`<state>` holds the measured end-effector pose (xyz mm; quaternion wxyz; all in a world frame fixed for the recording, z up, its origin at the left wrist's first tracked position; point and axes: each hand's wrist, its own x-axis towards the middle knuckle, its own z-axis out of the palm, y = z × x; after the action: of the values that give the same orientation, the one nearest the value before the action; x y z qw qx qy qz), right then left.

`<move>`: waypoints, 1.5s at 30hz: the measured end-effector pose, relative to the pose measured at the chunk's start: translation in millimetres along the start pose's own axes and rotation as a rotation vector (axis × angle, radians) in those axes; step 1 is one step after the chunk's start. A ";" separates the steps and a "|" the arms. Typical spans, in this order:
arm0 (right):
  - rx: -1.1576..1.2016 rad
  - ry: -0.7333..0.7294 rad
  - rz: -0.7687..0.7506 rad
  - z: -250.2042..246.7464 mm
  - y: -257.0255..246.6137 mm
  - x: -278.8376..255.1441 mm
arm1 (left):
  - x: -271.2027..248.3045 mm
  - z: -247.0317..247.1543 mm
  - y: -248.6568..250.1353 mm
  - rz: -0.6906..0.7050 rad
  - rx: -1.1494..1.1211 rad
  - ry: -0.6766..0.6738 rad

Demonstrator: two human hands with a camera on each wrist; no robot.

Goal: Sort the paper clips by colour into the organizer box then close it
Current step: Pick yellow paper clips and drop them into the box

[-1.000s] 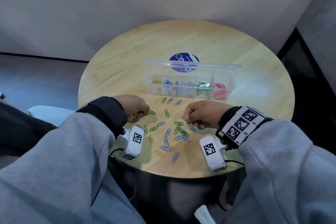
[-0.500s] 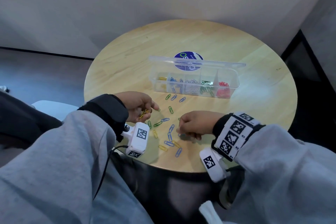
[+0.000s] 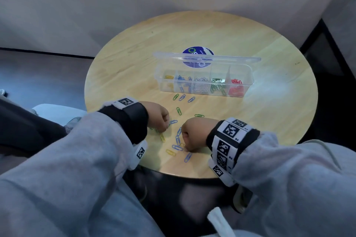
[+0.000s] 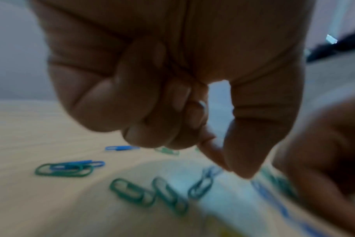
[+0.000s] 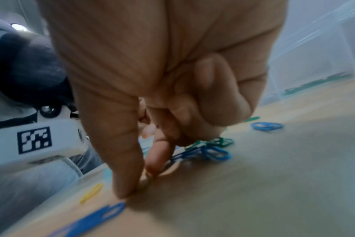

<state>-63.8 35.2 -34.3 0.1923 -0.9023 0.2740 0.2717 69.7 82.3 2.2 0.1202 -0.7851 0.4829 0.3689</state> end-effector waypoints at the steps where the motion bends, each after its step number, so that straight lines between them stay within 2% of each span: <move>1: 0.005 0.018 0.008 0.2 1.3 1.2 | 1.3 3.4 3.1 0.014 0.057 0.001; 6: 0.042 0.025 0.023 -4.0 14.0 -3.2 | 7.1 13.1 7.1 0.032 0.236 -0.025; 10: 0.146 0.029 0.015 -9.9 25.9 -12.6 | 10.6 13.4 6.8 0.008 0.231 -0.005; 15: 0.406 0.055 0.021 -20.4 41.4 -20.3 | 10.6 14.0 5.5 -0.015 0.182 -0.007; 17: 0.491 0.063 0.010 -24.9 50.0 -22.4 | 8.0 10.9 1.6 0.001 0.052 -0.036; 21: 0.693 0.084 -0.004 -30.5 63.6 -24.1 | 2.9 0.9 -3.3 0.083 -0.421 -0.098; 25: 0.946 0.145 0.022 -31.2 68.9 -24.1 | -0.1 -5.8 -1.0 0.093 -0.584 -0.097; 29: 1.130 0.106 0.036 -29.4 68.8 -27.1 | -3.2 -3.2 7.2 0.039 -0.525 -0.133; 34: 1.235 0.168 0.110 -28.6 67.6 -28.8 | -5.9 5.7 13.9 -0.046 -0.327 -0.133; 37: 1.265 0.179 0.134 -30.7 64.3 -34.6 | -3.9 11.2 16.7 -0.024 -0.232 -0.191; 41: 1.325 0.187 0.157 -32.5 61.6 -44.3 | -6.5 16.3 18.8 0.063 -0.131 -0.143; 45: 1.311 0.198 0.191 -33.5 62.4 -50.4 | -12.0 14.1 21.3 0.126 -0.265 -0.197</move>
<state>-123.8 -10.2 9.4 0.6497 -0.5911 0.4775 -0.0192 42.0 87.3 4.2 0.0388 -0.7222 0.4642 0.5113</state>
